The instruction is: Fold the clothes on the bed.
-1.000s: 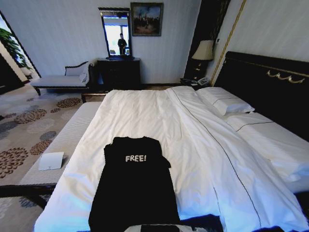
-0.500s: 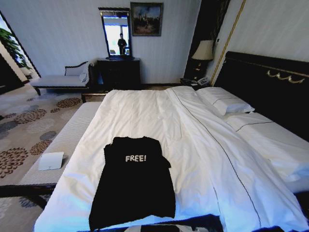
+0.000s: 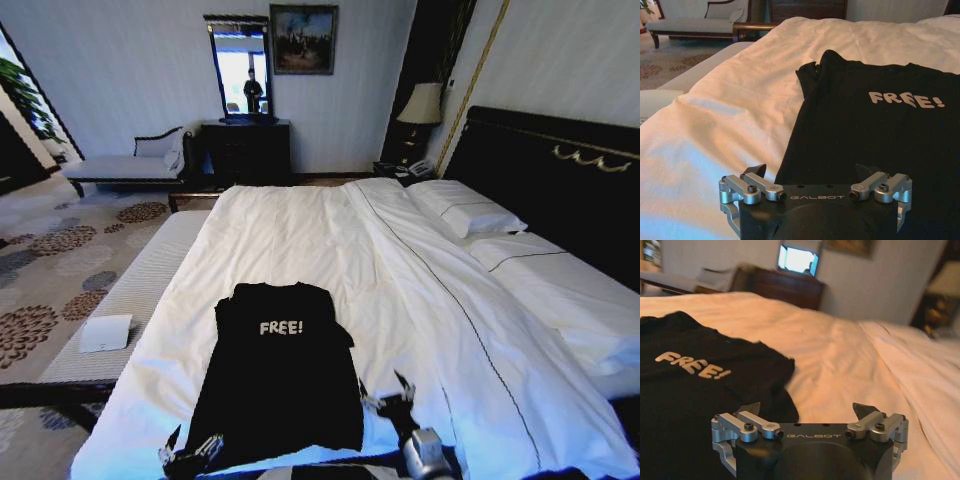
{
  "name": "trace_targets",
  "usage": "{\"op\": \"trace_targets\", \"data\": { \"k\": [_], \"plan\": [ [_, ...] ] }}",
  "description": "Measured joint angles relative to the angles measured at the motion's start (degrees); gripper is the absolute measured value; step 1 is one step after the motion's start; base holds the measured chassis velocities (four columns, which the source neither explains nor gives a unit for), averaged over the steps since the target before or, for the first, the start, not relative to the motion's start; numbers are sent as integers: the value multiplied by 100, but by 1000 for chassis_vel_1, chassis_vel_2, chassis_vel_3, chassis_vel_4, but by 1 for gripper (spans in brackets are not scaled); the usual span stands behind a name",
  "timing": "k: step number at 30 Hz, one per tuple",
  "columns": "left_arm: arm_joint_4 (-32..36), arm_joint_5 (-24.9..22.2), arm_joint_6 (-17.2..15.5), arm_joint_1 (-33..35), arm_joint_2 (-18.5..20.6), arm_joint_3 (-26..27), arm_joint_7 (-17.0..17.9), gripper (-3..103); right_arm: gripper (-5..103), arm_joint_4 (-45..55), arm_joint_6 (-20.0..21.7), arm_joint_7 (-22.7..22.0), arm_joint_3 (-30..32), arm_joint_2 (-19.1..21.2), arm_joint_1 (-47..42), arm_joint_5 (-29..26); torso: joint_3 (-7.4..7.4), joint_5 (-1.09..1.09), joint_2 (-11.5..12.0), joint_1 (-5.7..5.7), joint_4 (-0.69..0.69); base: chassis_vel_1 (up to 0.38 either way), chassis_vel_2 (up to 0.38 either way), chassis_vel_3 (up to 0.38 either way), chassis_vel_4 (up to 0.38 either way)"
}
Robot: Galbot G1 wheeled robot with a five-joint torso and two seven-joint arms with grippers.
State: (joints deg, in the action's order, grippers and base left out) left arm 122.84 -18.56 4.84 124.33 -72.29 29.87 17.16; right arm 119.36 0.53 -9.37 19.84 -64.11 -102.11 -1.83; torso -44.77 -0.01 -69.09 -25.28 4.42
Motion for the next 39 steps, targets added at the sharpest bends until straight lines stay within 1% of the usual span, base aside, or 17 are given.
{"op": "trace_targets", "data": {
  "k": [1,2,3,5,6,7,8,10,11,14,15,19,20,24,25,28,39],
  "plan": [
    [-30,21,0,-42,14,-9,-2,100,100,-179,-80,67,-93,139,291,2,0,2,0,0,-1,0,0,0,0],
    [-30,21,0,-42,14,-9,-2,100,100,-179,-80,67,-93,139,291,2,0,2,0,0,-1,0,0,0,0],
    [-45,42,0,-77,18,-23,-3,100,100,-382,-144,134,-204,260,623,2,0,2,0,-1,0,0,0,0,0],
    [-59,73,-12,-122,2,-38,-1,100,100,-710,-198,207,-384,419,1162,-7,0,2,1,-1,-4,0,0,0,0],
    [-59,73,-12,-122,2,-38,-1,100,100,-710,-198,207,-384,419,1162,-7,0,2,1,-1,-4,0,0,0,0],
    [-64,85,-21,-137,-15,-43,1,100,100,-840,-216,234,-489,468,1361,-14,-1,0,1,-1,-2,0,0,0,0],
    [-66,109,-30,-165,-57,-55,1,100,100,-1074,-262,273,-668,525,1728,-26,-1,1,1,-1,-1,0,0,0,0],
    [-60,130,-42,-194,-112,-85,-8,100,100,-1348,-288,324,-942,543,2131,-50,0,1,1,-2,-2,0,0,0,0],
    [-60,130,-42,-194,-112,-85,-8,100,100,-1348,-288,324,-942,543,2131,-50,0,1,1,-2,-2,0,0,0,0],
    [-21,212,-51,-263,-193,-140,-61,100,100,-1722,-289,408,-1454,445,2671,-130,0,0,1,-1,-1,0,0,0,0],
    [-21,212,-51,-263,-193,-140,-61,100,100,-1722,-289,408,-1454,445,2671,-130,0,0,1,-1,-1,0,0,0,0],
    [10,348,-62,-332,-235,-186,-109,100,100,-2237,-312,487,-1956,116,3103,-68,0,0,1,-1,-2,0,0,0,0],
    [10,348,-62,-332,-235,-186,-109,100,100,-2237,-312,487,-1956,116,3103,-68,0,0,1,-1,-2,0,0,0,0],
    [14,364,-70,-351,-255,-166,-117,100,100,-2724,-435,552,-2186,-199,3287,130,0,0,1,-1,0,0,0,0,0],
    [14,364,-70,-351,-255,-166,-117,100,100,-2724,-435,552,-2186,-199,3287,130,0,0,1,-1,0,0,0,0,0],
    [-22,349,-70,-352,-287,-154,-118,100,100,-3061,-569,575,-2237,-382,3446,326,1,0,0,0,-1,0,0,0,0],
    [-56,347,-57,-341,-361,-198,-118,100,100,-3572,-607,522,-2453,-646,3869,460,1,0,0,0,-1,0,0,0,0]
  ]
}}
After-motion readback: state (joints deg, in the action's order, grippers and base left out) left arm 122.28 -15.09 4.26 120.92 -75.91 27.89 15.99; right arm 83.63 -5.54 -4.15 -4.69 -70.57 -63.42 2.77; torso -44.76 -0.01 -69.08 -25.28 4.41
